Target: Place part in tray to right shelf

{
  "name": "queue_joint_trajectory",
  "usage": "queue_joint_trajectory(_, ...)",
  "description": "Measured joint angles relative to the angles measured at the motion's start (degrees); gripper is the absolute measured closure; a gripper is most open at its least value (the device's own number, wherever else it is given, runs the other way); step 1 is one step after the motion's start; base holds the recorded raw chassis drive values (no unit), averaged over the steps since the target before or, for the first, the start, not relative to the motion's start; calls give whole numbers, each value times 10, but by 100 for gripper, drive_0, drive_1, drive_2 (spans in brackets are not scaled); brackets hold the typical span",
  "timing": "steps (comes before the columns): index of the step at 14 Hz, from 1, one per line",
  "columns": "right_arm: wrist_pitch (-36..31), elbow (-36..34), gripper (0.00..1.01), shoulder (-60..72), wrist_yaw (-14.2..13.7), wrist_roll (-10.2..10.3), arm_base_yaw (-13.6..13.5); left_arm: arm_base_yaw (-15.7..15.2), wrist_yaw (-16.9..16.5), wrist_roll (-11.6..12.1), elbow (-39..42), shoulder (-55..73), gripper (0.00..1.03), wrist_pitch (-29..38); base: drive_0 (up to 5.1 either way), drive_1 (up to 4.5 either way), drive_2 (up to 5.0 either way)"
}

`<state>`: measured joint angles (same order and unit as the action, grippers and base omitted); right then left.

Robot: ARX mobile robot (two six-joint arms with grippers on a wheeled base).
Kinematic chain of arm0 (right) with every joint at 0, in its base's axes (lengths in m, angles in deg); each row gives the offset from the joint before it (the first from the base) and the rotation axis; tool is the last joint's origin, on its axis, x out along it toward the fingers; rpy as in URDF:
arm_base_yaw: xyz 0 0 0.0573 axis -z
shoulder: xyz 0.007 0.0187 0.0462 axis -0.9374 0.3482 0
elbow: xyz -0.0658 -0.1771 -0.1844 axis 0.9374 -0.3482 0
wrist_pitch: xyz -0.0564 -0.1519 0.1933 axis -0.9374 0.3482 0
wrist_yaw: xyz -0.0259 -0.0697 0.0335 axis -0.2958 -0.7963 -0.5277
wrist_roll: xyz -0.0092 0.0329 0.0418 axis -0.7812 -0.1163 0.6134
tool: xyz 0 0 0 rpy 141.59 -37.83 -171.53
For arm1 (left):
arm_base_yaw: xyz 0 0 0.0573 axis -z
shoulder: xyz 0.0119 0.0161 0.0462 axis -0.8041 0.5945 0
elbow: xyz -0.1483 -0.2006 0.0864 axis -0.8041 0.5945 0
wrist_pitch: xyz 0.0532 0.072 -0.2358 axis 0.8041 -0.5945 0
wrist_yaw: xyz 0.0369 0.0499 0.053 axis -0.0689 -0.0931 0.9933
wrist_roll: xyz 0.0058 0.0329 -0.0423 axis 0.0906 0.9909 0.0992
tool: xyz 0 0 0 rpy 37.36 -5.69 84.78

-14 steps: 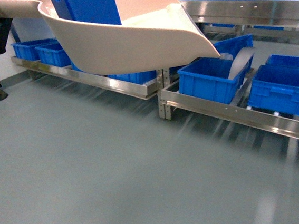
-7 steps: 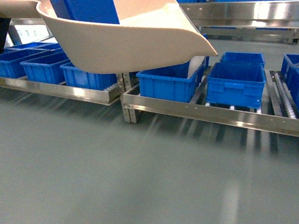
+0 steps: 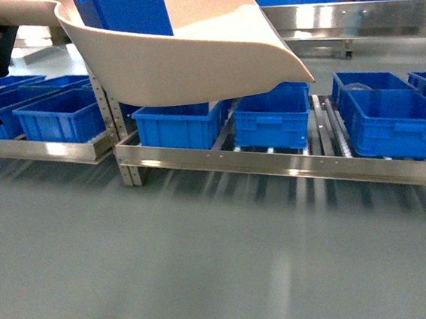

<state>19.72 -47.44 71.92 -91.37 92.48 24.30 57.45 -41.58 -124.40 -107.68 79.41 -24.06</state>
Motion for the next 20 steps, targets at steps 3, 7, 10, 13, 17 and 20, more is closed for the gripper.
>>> queue_joint_trajectory(3,0,0,3,0,0,0,0,0,0,0,0,0,89,0,-159,-159,-159)
queue_joint_trajectory(7,0,0,3,0,0,0,0,0,0,0,0,0,89,0,-157,-157,-157)
queue_joint_trajectory(10,0,0,3,0,0,0,0,0,0,0,0,0,89,0,-156,-156,-156)
queue_joint_trajectory(13,0,0,3,-1,-1,0,0,1,1,0,0,0,89,0,-93,-93,-93)
queue_joint_trajectory(17,0,0,3,0,-1,0,0,-1,2,0,0,0,89,0,0,0,0)
queue_joint_trajectory(20,0,0,3,0,-1,0,0,0,0,0,0,0,89,0,0,0,0)
